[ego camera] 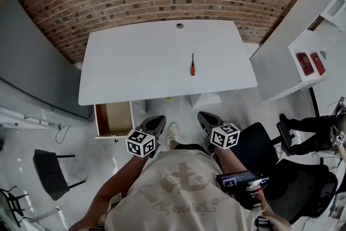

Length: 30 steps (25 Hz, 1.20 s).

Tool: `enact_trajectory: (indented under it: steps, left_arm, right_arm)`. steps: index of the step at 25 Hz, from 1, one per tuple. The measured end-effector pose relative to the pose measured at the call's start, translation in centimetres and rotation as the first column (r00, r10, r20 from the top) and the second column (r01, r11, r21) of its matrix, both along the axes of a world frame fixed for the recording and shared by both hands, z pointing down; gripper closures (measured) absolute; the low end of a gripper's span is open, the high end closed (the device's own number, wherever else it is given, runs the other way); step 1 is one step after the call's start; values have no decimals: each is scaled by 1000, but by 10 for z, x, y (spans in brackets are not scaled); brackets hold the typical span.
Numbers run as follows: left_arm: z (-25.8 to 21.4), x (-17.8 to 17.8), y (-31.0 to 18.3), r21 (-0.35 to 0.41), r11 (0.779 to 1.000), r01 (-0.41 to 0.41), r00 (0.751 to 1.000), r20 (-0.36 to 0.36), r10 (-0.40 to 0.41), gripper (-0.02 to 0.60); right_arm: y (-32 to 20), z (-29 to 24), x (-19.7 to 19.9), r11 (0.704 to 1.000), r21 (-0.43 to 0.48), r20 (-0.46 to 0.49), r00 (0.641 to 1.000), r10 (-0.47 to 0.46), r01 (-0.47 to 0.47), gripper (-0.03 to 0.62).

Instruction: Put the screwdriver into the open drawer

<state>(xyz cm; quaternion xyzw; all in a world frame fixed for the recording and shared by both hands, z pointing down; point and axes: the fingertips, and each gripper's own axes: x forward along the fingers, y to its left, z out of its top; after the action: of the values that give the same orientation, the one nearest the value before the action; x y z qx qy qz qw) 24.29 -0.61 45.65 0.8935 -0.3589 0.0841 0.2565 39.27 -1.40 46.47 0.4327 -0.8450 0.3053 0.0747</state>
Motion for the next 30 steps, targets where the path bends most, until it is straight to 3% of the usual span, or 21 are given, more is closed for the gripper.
enact_trajectory:
  steps: [14,30]
  left_arm:
    - [8,1,-116,-36,999,9,1000,4,-9,560]
    - [35,16,-190,-93,995,-36,997,58,41,560]
  right_arm:
    - [-127,23,3,997,-72,-61,998,15,-19,571]
    - [-219,72,16,985,-168,-130,991,17,-39,569]
